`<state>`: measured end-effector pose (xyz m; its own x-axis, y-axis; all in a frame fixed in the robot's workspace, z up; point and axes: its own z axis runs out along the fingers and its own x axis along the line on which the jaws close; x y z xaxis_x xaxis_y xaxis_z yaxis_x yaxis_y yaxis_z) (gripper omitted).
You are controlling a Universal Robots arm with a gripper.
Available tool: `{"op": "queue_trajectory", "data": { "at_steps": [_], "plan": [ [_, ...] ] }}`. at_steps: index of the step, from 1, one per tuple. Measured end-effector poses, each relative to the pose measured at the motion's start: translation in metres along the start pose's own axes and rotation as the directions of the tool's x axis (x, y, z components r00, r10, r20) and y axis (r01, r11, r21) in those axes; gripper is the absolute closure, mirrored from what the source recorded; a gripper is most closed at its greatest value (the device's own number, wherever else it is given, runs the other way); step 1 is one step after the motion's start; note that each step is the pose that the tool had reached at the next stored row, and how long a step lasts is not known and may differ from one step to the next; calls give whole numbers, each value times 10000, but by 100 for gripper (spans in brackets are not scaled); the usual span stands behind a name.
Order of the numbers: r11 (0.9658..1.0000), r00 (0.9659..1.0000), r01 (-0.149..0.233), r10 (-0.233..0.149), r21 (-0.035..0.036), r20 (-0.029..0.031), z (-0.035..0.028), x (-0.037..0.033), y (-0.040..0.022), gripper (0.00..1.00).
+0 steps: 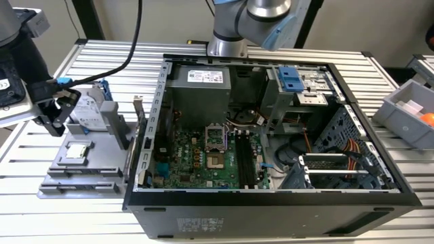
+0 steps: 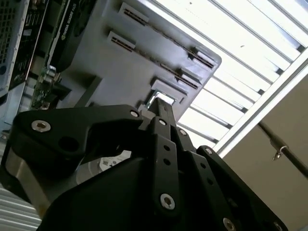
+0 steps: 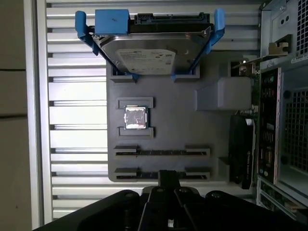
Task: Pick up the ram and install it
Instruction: 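Pick up the ram and move it above insertion slot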
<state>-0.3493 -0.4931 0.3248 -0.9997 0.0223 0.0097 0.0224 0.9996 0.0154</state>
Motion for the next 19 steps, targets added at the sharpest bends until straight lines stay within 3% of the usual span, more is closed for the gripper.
{"op": "queue_trajectory", "data": {
  "at_steps": [11, 19],
  "plan": [
    [10000, 10000, 1, -1, 0, 21, 5, 0, -27, 100],
    [10000, 10000, 0, 0, 0, 41, 7, -1, -120, 100]
  ]
}}
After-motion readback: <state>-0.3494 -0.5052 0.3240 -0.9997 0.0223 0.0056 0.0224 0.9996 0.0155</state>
